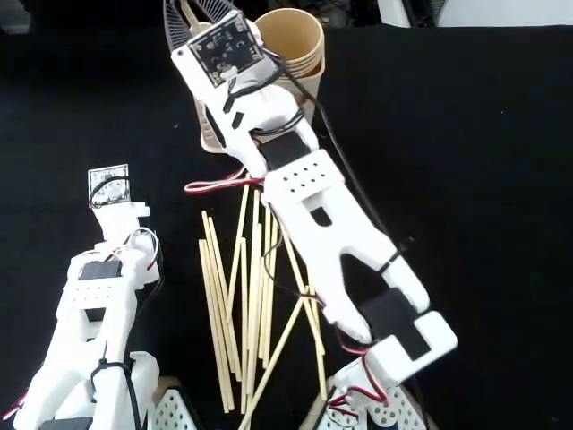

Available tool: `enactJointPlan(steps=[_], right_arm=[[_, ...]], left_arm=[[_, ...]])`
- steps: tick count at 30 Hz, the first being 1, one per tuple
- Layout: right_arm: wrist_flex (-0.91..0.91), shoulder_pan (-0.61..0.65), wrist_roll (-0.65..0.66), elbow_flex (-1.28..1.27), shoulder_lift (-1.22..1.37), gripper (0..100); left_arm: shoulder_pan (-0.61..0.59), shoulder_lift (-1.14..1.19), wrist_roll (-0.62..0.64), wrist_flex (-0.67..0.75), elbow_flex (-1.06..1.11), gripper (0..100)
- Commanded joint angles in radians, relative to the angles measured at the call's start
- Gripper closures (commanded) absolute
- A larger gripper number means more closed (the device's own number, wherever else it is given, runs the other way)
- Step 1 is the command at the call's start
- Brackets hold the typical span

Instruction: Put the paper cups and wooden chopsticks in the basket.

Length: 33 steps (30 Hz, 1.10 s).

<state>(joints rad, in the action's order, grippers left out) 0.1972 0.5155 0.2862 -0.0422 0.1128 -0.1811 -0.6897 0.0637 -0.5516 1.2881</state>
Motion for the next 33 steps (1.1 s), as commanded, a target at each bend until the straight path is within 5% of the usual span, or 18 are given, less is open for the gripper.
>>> enactJointPlan(steps=[1, 11, 19, 33], right_arm=[[0.025, -0.006, 0.003, 0.061, 0.024, 98.7], [0.011, -0.017, 0.002, 0.053, 0.105, 98.5], [-0.184, -0.012, 0.002, 0.105, 0.101, 89.9], [-0.457, -0.008, 0.0, 0.272, 0.008, 89.9]], left_arm=[[-0.007, -0.026, -0.009, 0.017, -0.004, 97], [-0.008, -0.026, -0.009, 0.017, -0.004, 97], [-0.008, -0.026, -0.009, 0.017, -0.004, 97], [-0.012, -0.026, -0.009, 0.017, -0.004, 97]])
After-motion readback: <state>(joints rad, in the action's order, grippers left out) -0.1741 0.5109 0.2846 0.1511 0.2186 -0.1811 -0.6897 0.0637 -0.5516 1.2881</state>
